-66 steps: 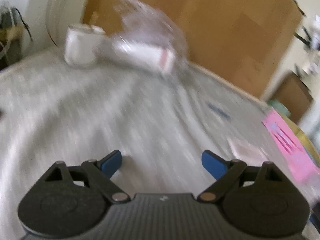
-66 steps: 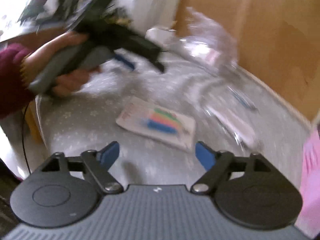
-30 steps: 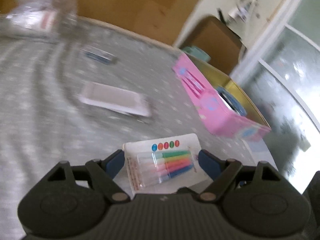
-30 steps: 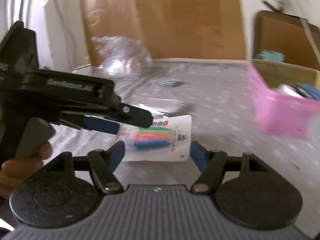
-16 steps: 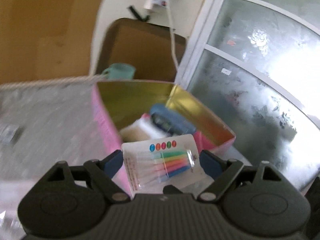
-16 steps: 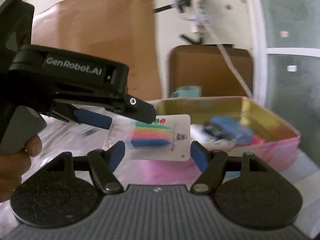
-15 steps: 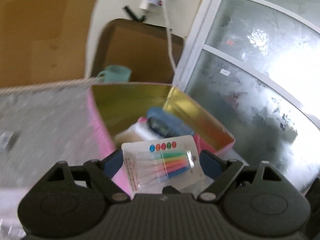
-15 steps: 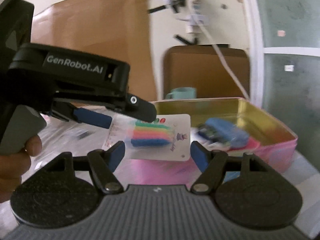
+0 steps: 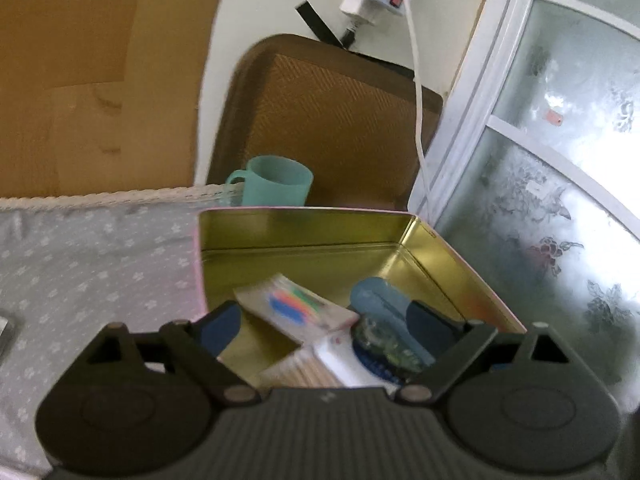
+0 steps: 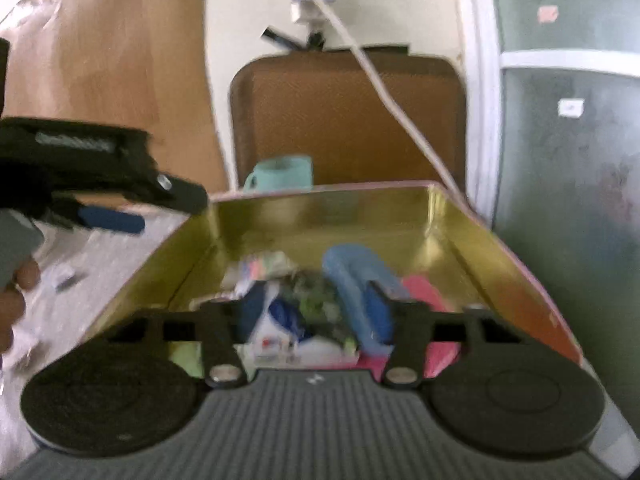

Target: Organize soft objects

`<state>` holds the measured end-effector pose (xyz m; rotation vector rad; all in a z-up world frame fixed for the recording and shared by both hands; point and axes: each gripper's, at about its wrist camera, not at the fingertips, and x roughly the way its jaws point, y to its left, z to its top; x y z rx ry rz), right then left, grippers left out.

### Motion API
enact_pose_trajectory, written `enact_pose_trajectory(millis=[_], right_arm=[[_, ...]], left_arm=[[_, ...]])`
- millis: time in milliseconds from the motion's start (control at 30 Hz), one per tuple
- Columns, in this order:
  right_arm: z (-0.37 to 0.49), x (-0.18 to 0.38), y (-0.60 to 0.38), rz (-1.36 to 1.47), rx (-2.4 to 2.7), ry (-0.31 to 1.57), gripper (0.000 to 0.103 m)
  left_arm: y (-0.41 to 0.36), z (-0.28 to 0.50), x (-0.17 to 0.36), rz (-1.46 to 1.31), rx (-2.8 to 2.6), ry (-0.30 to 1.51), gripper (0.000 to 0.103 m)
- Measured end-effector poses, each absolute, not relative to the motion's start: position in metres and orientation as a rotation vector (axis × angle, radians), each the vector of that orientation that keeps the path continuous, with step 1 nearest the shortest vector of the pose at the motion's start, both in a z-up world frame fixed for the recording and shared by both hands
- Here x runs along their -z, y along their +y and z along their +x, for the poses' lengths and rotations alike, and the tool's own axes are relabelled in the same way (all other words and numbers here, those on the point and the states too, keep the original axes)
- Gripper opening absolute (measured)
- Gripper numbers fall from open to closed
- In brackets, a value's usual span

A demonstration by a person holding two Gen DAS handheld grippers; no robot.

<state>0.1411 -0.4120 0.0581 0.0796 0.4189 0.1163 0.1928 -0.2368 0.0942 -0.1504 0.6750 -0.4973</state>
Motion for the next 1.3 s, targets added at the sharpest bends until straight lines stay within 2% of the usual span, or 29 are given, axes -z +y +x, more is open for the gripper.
enact_pose_trajectory(millis=[100,333,567,633,733,867,900,967,1100,1133,1167,1300], right_arm=[[0.141,-0.052,-0.416,0.065,-0.167,0.476,0.03],[0.124,-0.061,-0.398,0.109,-0.217,0.469,0.03],[0.104,-0.087,-0.326,0.094,-0.441,0.409,0.032],[0.106,-0.088,-0.294,0.084,-0.522,0.42,0.036],[0.123,-0.08,-0.24,0.055,-0.617,0.463,0.048],[0.172,-0.058,-0.161,-0.028,-0.659,0.546,0.077],[0.187,-0.053,-0.141,-0.067,-0.666,0.575,0.084],[0.221,-0.042,-0.103,-0.136,-0.673,0.634,0.089],[0.271,-0.02,-0.047,-0.303,-0.671,0.745,0.09],[0.279,-0.015,-0.042,-0.331,-0.657,0.764,0.084],[0.285,-0.011,-0.041,-0.335,-0.645,0.765,0.07],[0.293,-0.017,-0.049,-0.179,-0.645,0.86,0.068]], left_arm=[[-0.222,0.186,-0.091,-0.163,0.497,0.68,0.093],[-0.136,0.138,-0.096,-0.205,0.449,0.625,0.094],[0.002,0.088,-0.062,-0.19,0.146,0.627,0.094],[0.04,0.089,-0.05,-0.189,0.011,0.639,0.094],[0.081,0.095,-0.032,-0.171,-0.14,0.65,0.094],[0.097,0.104,-0.009,-0.16,-0.204,0.693,0.093],[0.097,0.101,-0.012,-0.17,-0.189,0.654,0.095],[0.097,0.1,-0.011,-0.178,-0.165,0.647,0.094],[0.113,0.102,-0.008,-0.256,-0.149,0.646,0.094],[0.118,0.1,-0.006,-0.275,-0.144,0.644,0.094],[0.12,0.1,-0.006,-0.289,-0.14,0.64,0.094],[0.125,0.095,-0.006,-0.322,-0.123,0.619,0.094]])
